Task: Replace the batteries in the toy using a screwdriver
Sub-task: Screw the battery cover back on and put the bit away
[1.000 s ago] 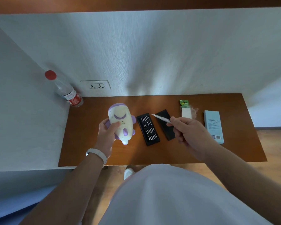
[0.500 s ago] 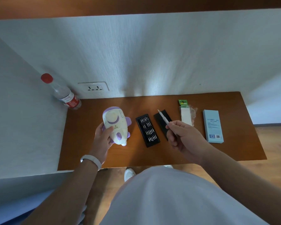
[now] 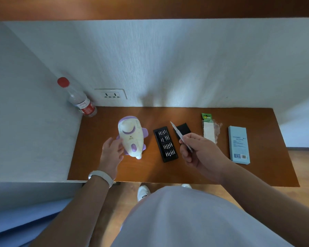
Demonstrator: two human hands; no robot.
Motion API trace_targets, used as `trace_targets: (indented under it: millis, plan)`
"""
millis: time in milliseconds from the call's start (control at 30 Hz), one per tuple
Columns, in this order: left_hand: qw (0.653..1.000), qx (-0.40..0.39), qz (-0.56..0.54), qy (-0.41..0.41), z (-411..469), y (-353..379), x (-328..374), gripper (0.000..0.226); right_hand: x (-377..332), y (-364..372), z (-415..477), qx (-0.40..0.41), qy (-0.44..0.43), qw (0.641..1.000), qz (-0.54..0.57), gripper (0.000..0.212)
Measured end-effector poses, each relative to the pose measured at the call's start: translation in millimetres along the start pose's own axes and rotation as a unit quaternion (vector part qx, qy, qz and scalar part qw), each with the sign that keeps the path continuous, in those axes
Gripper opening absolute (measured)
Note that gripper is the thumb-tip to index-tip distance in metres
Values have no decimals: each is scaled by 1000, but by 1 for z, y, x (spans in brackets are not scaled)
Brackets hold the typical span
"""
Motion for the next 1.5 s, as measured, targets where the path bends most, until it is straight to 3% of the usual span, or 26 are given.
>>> trace_targets:
  millis: [133,267,367,533,667,833,900,1000,1067,1167,1333,1500]
  plan:
    - [994,95,-12,43,-27,-13,21,42,-12,11,0,-34,-19,999,-8,21]
    - [985,117,23,124,-69,-1,58,22,-29,25,-1,-73,-47,996,-9,19]
    - [988,32,39,149,-93,32,78,14,-41,35,-2,-101,-65,993,-16,19]
    - [978,-122,59,157,-137,102,91,21,-53,43,-8,-135,-79,987,-28,23]
    - [965,-181,33,185,-152,131,100,22,-63,42,-14,-144,-95,985,-13,19]
    - [957,-196,23,211,-156,146,112,17,-72,32,-19,-143,-109,983,-30,21]
    - [958,-193,35,211,-154,149,112,17,-74,26,-18,-121,-122,981,-92,24]
    - [960,-171,55,215,-148,150,112,14,-80,7,-14,-24,-147,960,-237,22]
    - [960,-169,68,214,-144,152,110,13,-86,-7,-12,30,-163,950,-265,15]
    - [958,-173,91,210,-143,156,107,12,-92,-15,-10,41,-172,957,-230,12]
    - [958,-181,106,196,-142,158,100,10,-103,-8,-7,-14,-185,977,-100,16]
    - [953,-161,153,205,-140,152,96,11,-102,-6,-1,-28,-175,982,-64,14]
Point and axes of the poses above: each hand's wrist, its own z-axis towards the middle knuckle, its own y-axis out of the palm, x = y × z, the point moved 9 cm from there along z, towards the middle knuckle, and after that the axes turned 10 degrees about -z, right-handed, at the moved point
